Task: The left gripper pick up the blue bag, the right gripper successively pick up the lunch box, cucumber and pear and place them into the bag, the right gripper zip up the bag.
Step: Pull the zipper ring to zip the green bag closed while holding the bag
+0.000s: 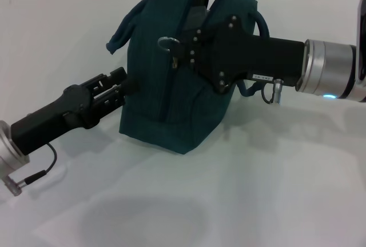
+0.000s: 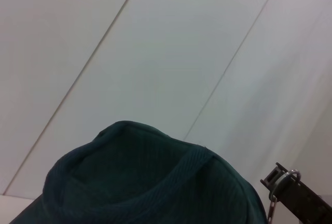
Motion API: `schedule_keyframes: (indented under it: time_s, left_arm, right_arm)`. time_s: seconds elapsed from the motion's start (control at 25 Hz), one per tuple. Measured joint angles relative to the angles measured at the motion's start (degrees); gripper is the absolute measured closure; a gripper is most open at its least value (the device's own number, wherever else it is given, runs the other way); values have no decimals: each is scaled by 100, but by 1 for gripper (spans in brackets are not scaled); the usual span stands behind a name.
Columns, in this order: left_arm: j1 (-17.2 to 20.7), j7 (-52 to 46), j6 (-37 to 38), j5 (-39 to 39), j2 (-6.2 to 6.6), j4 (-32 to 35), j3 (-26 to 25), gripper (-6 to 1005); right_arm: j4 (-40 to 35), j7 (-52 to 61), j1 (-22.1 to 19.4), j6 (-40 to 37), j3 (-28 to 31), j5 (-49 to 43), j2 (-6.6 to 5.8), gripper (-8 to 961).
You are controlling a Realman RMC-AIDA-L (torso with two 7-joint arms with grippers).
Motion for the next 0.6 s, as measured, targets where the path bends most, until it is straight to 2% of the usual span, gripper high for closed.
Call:
schedule_keyframes:
  time_s: [0.2, 0.44, 0.6]
  left_arm:
    - [-56, 15, -4, 112, -16, -1, 0, 468]
    - [-108, 17, -56, 132, -36, -11, -3, 600]
    - [-128, 15, -59, 141, -49, -10, -1, 603]
  right_arm:
    - [0, 0, 11, 7, 0, 0, 0, 943]
    - [0, 0, 3, 9, 0, 0, 0, 943]
    - [0, 0, -1, 6, 0, 0, 0, 943]
